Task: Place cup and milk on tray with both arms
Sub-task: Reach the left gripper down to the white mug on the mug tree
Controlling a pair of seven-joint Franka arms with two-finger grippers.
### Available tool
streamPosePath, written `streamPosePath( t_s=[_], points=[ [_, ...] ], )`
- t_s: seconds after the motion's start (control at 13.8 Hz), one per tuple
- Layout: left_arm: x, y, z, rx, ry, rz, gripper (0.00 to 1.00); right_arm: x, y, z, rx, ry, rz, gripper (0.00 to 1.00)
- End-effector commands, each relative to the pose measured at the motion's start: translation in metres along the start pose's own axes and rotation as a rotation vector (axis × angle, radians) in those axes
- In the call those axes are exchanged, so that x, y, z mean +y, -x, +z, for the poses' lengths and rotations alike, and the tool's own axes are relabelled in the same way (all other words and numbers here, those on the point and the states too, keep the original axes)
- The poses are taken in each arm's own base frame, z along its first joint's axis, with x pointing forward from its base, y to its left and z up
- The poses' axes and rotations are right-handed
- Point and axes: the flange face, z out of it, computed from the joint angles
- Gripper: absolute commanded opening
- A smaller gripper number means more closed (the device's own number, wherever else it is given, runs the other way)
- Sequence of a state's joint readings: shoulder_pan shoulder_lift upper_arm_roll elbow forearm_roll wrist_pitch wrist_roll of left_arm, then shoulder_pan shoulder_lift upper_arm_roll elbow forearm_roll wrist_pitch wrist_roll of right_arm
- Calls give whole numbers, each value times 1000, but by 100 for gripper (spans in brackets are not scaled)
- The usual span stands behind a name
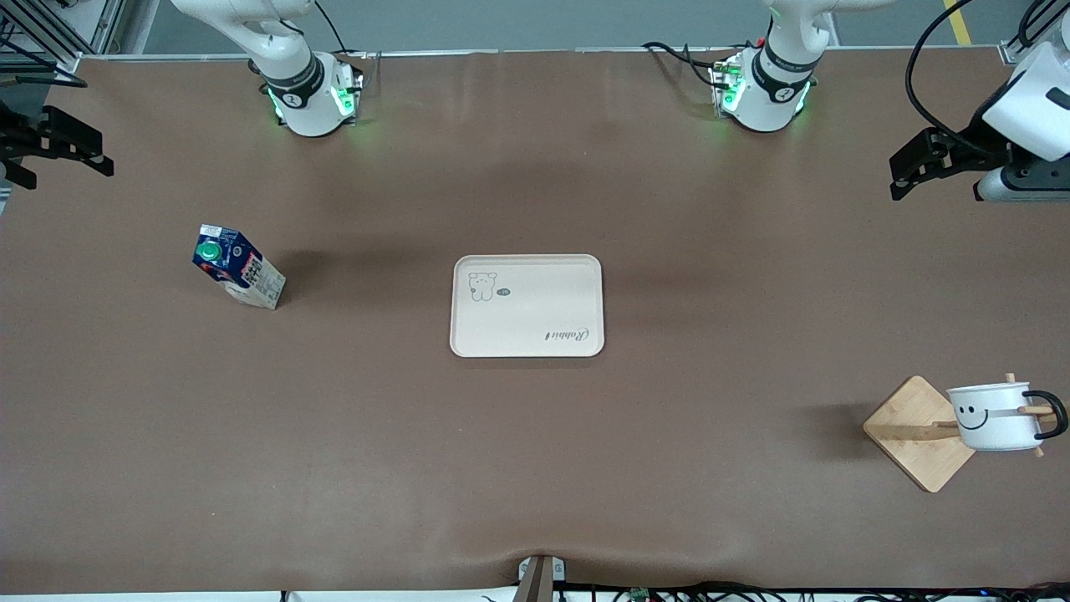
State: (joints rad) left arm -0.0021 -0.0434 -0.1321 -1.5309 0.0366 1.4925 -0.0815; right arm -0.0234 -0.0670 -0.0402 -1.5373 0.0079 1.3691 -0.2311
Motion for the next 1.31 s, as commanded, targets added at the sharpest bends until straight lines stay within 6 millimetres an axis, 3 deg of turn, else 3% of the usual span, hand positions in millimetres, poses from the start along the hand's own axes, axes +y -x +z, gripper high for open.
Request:
streamPosePath(
  t_s=[0.0,0.29,0.51,0.73,1.24],
  points=[
    [-2,0,-6,11,-15,5,100,4,1,-6,13,-13,-5,100],
    [-11,-17,-5,19,-9,-13,100,4,1,-5,13,-13,-3,100],
    [-31,-37,18,11,-28,-52,100,7,-2,-1,4,-16,3,100],
    [-38,-57,38,71,-59,-60,100,11,-4,2,-5,-18,11,100],
    [-110,-83,132,310,-72,-163,100,12,-4,3,-4,-20,14,100]
  ],
)
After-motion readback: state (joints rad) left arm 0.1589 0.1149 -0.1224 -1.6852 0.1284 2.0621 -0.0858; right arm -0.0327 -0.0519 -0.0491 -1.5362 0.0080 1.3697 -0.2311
